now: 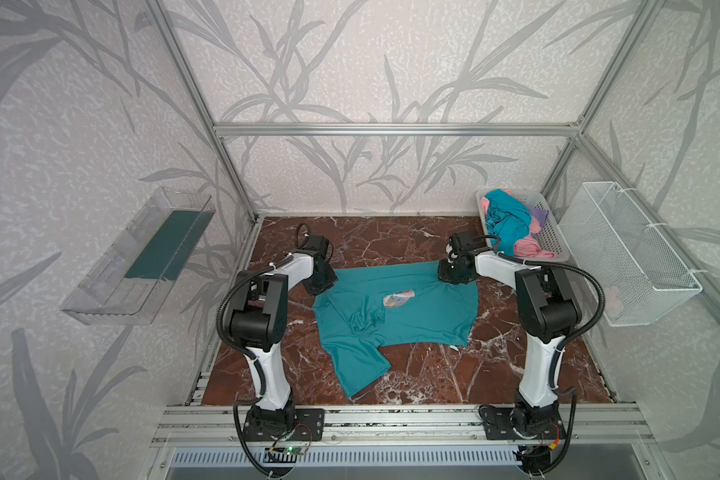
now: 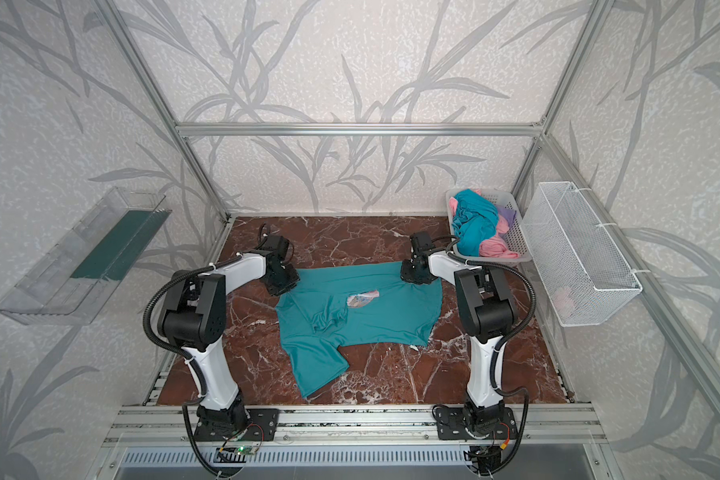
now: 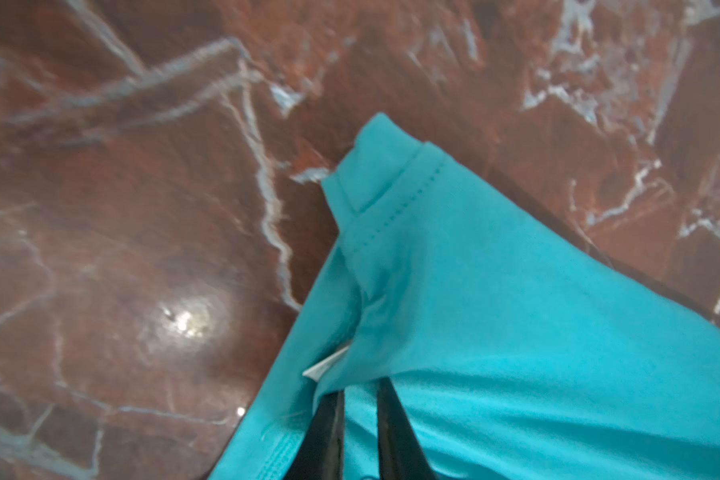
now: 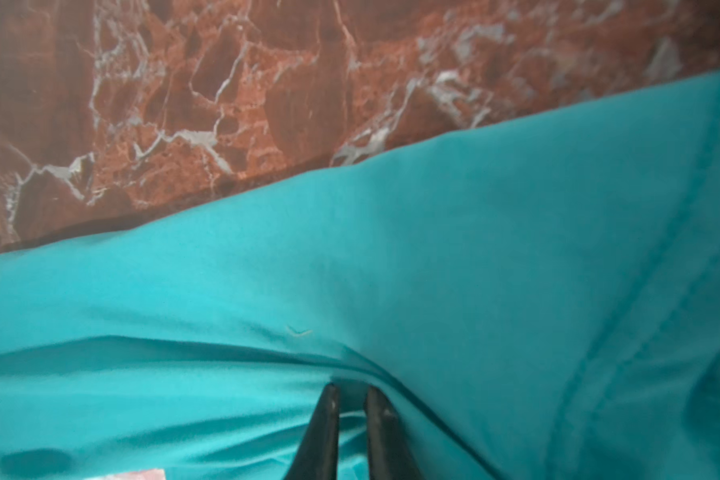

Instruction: Fold and stack the t-shirts

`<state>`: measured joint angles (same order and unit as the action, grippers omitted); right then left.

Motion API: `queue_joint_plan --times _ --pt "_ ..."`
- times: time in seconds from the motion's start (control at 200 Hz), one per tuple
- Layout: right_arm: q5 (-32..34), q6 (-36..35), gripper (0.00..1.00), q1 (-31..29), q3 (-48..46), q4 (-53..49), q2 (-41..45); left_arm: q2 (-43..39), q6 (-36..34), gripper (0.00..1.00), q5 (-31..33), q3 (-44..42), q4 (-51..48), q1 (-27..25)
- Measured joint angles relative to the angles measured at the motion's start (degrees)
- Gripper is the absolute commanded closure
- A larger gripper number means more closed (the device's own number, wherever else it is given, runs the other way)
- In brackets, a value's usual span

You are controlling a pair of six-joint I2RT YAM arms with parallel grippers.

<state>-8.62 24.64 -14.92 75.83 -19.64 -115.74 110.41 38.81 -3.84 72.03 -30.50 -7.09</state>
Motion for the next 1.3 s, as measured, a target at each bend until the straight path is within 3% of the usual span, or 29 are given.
queue_joint_plan --times 0.28,0.54,0.71,0.825,0.95,1.3 --pt "-0.50 -0.33 0.82 -4.96 -2.38 -0.85 3.41 -0.33 -0.57 0.69 1.68 2.62 -2.95 -0.59" --pt "0.57 -2.10 0.79 -17.73 -0.63 -2.80 11.21 -13.14 1.09 0.69 2.01 -1.73 -3.28 -6.97" --pt "-1.57 -2.01 0.77 -24.85 1.70 -2.97 9.84 -14.29 3.76 0.69 0.09 -9.16 0.11 -9.38" --pt "-2.43 -1.86 0.70 -27.71 1.86 -3.21 7.10 -11.45 4.76 0.69 -0.44 -12.31 1.01 -9.27" --pt "-2.27 -2.45 0.61 -29.99 1.95 -4.63 4.46 -10.03 4.94 0.69 -0.52 -12.74 1.64 -8.79" --pt "1.79 -5.18 0.57 -33.81 5.18 -7.85 0.02 -10.03 4.90 0.69 -0.57 -13.00 2.67 -8.26"
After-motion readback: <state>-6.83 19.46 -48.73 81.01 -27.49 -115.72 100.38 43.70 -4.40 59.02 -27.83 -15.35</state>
